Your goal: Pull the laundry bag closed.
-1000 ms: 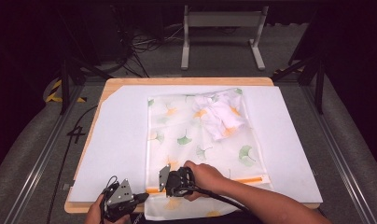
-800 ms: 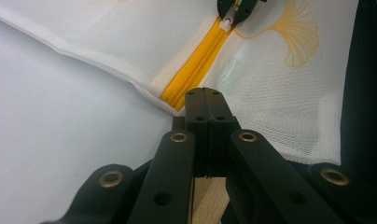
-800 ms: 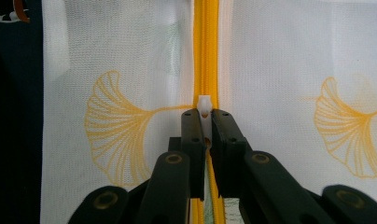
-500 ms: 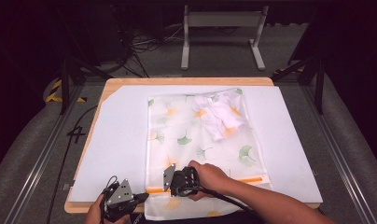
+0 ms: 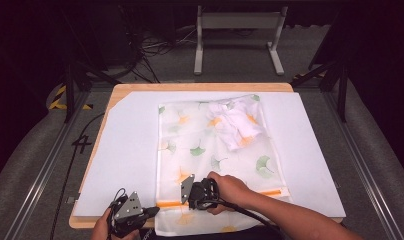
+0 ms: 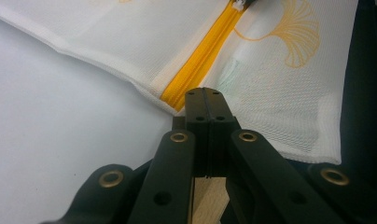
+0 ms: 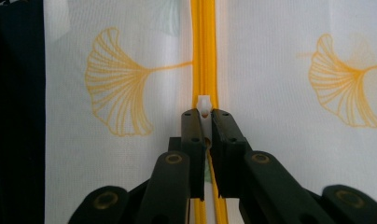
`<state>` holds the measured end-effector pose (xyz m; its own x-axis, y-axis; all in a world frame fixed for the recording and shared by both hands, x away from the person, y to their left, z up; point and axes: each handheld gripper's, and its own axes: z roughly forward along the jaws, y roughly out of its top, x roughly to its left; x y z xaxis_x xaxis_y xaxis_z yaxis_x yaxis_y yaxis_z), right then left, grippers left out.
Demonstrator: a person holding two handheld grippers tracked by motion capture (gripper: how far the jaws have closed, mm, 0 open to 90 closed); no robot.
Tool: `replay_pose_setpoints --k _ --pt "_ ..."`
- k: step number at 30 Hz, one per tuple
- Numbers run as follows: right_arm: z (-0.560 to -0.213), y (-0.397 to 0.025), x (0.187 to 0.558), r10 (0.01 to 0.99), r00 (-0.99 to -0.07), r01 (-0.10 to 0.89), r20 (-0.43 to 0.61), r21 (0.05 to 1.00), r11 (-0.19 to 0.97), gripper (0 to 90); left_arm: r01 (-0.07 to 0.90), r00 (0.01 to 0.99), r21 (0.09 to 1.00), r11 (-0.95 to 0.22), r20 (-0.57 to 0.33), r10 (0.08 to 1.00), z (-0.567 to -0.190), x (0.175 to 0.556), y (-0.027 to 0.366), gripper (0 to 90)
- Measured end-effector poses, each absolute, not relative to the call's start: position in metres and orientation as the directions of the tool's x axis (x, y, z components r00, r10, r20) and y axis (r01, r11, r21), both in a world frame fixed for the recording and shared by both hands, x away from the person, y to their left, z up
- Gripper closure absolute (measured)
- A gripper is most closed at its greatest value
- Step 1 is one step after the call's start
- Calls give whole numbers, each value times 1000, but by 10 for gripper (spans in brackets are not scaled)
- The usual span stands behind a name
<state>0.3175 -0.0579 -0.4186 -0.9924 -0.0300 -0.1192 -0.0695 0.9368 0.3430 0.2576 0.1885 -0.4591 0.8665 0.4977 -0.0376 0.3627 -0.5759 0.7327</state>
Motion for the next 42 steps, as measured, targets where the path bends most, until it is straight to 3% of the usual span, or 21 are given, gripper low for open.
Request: replay_pose_setpoints --k 42 --pt "-417 -91 320 7 -995 -27 -102 329 944 842 362 867 732 -577 -37 498 -459 258 188 900"
